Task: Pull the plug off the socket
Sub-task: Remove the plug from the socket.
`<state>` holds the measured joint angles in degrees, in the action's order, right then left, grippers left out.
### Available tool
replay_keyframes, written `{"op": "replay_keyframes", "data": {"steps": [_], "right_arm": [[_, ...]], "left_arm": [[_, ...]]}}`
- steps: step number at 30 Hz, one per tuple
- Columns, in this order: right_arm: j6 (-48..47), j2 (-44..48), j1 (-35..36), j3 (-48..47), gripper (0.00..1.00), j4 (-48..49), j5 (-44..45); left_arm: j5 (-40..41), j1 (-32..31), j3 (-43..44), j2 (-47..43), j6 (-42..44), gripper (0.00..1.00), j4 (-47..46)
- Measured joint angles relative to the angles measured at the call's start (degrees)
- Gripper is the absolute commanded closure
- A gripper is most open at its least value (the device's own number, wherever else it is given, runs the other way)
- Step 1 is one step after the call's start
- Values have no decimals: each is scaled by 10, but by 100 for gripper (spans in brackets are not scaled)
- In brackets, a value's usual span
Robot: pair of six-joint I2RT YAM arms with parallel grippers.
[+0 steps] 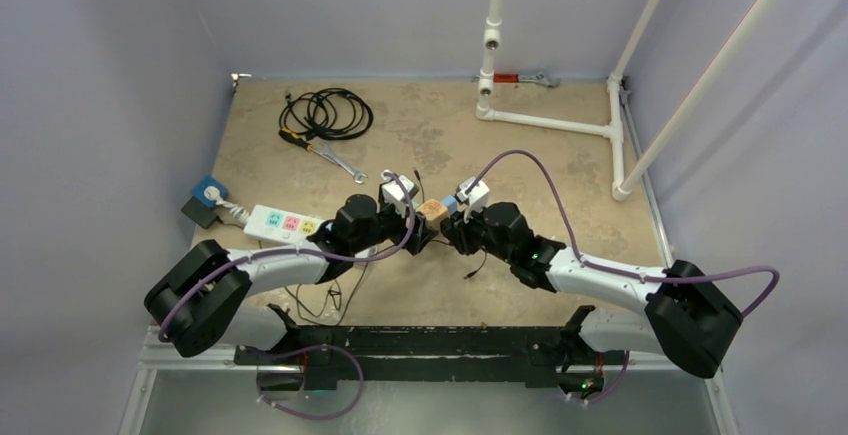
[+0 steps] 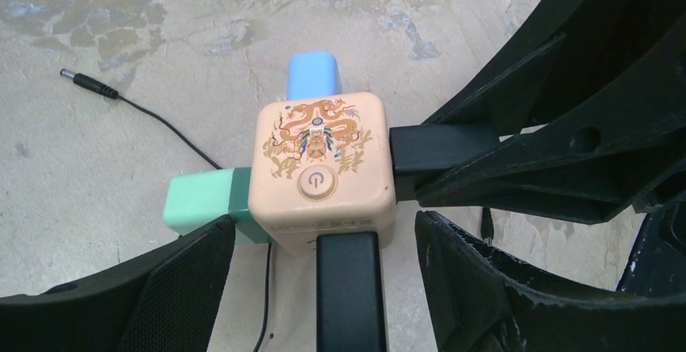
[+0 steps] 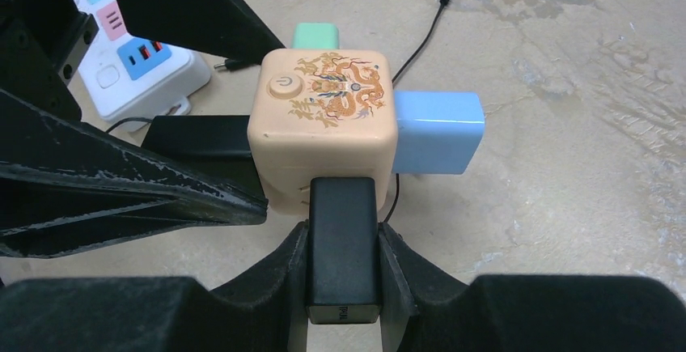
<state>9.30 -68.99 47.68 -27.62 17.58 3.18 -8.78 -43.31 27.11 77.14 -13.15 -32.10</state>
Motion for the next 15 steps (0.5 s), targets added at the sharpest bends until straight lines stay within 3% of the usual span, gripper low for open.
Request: {"op": "replay_keyframes", "data": {"steps": [5,15], "right_arm": [[-6,0,4,0,100,-1,4],[-19,-4,25,0,100,-1,33]], "left_arm": [[-1,0,0,17,-12,28,-1],[-17,0,0,43,-39,26,-11]]}}
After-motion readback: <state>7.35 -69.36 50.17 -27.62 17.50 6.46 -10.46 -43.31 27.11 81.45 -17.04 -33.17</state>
